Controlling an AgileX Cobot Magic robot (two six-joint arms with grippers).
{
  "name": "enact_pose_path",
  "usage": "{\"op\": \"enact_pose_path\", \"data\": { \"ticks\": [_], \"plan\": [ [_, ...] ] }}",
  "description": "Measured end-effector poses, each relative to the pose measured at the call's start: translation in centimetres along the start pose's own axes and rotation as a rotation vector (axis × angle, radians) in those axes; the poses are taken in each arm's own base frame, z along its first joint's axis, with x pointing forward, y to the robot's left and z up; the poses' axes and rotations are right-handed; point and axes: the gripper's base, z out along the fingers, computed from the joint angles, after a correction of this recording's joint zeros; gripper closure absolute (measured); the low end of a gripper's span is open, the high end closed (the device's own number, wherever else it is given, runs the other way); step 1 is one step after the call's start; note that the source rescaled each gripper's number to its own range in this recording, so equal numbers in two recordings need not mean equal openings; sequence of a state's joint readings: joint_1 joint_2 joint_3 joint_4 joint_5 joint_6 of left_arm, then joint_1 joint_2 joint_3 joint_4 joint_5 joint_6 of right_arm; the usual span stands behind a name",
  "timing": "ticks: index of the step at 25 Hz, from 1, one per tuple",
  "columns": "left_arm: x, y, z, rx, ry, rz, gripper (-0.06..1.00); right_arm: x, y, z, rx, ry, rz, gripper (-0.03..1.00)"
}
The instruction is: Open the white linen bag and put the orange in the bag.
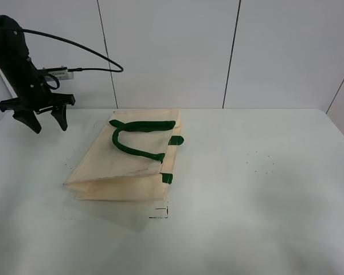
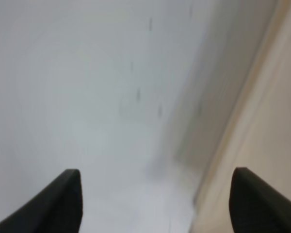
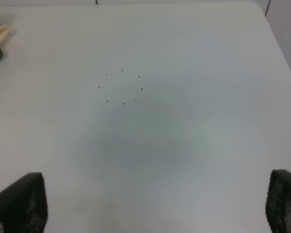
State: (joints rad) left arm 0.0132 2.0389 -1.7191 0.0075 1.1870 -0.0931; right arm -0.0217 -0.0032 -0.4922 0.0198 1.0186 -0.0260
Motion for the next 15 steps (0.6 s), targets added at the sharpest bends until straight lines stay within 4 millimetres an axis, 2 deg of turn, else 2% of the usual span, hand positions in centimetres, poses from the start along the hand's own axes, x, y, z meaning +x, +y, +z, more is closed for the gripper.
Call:
{"op": "enact_pose_path", "data": {
  "ticks": [4, 8, 15],
  "plan": [
    [5.2, 0.5, -1.8, -0.005, 0.042, 0.003, 0.12, 0.0, 0.0, 0.0, 0.0, 0.0, 0.0, -0.03],
    [11.5, 1.1, -3.7, -0.005, 0.051, 0.004, 0.12, 0.0, 0.0, 0.0, 0.0, 0.0, 0.0, -0.03],
    [23.7, 2.3, -4.3, -0.01, 0.024, 0.009, 0.12, 0.0, 0.0, 0.0, 0.0, 0.0, 0.0, -0.03]
  ]
}}
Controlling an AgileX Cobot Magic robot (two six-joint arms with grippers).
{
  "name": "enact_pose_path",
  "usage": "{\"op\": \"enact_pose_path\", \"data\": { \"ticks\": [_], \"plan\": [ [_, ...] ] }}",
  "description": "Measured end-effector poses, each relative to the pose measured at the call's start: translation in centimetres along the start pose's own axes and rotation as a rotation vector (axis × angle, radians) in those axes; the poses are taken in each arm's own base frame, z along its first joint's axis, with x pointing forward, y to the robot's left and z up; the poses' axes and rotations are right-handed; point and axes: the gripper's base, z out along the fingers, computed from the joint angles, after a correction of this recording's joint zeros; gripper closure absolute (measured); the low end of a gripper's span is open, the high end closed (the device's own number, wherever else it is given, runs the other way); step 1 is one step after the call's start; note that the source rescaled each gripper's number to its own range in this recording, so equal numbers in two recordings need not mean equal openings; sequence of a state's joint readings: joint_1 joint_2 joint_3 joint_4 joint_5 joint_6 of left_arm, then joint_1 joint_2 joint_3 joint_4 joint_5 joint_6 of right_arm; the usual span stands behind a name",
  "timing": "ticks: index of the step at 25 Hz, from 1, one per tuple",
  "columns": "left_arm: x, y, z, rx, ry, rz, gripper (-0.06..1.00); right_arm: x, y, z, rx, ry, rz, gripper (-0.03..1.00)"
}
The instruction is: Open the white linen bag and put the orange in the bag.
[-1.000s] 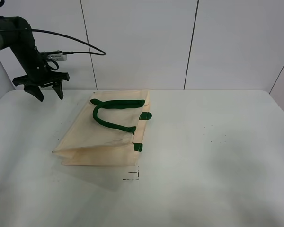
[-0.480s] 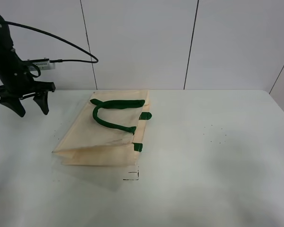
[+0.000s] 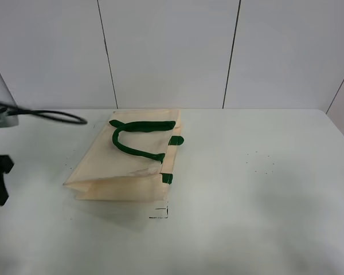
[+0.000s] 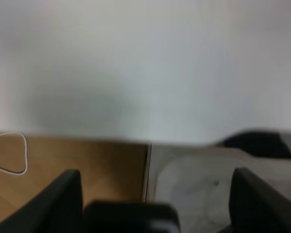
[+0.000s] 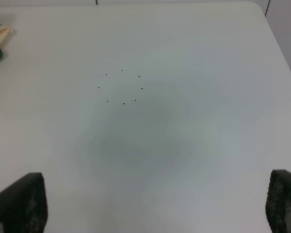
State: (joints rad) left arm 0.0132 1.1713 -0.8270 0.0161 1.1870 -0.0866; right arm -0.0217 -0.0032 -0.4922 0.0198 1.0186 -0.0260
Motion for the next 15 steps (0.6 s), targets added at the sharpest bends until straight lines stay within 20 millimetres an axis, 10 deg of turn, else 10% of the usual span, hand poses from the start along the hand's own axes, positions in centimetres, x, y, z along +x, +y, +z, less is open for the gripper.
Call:
{"op": "enact_pose_path", "data": {
  "ticks": [15],
  "plan": [
    [15.3, 1.3, -0.3, 0.058, -0.748, -0.006, 0.12, 0.0, 0.0, 0.0, 0.0, 0.0, 0.0, -0.03]
  ]
}}
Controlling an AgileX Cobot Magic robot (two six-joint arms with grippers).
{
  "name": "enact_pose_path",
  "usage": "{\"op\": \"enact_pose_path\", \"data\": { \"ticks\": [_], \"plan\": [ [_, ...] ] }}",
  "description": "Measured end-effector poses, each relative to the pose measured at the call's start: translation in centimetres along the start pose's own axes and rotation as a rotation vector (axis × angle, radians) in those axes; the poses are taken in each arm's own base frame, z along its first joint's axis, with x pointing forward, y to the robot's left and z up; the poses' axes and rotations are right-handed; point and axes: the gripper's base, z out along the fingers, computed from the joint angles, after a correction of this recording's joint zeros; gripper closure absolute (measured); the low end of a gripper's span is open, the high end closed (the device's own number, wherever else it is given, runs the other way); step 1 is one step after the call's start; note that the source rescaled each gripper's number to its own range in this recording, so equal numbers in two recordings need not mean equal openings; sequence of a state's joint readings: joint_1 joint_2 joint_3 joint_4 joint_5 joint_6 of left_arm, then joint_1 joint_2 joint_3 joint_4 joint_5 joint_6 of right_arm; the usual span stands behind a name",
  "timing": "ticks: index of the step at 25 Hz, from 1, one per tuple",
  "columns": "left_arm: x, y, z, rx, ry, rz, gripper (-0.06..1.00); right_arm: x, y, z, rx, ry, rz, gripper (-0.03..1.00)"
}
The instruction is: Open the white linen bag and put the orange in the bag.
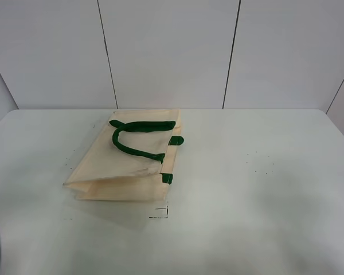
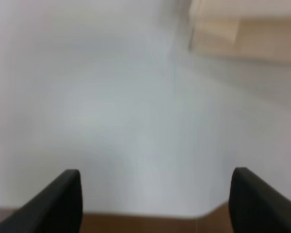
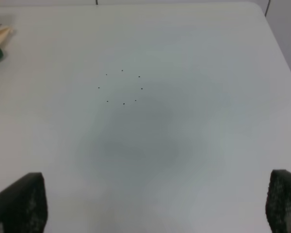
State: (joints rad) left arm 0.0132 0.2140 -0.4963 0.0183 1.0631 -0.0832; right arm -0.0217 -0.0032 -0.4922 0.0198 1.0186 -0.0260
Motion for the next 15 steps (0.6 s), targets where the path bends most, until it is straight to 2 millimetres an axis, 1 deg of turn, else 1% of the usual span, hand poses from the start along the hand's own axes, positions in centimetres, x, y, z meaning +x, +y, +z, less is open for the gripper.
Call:
{"op": "enact_pose_path", "data": {
  "ticks": [4, 7, 15],
  "plan": [
    [1.4, 0.1, -1.5, 0.011, -0.139, -0.002, 0.12, 0.0, 0.0, 0.0, 0.0, 0.0, 0.0, -0.03],
    [2.1, 0.2, -2.1, 0.016, -0.205, -0.004, 0.12, 0.0, 0.0, 0.0, 0.0, 0.0, 0.0, -0.03],
    [2.2, 0.2, -2.2, 0.016, -0.215, -0.002, 0.12, 0.0, 0.0, 0.0, 0.0, 0.0, 0.0, -0.03]
  ]
}}
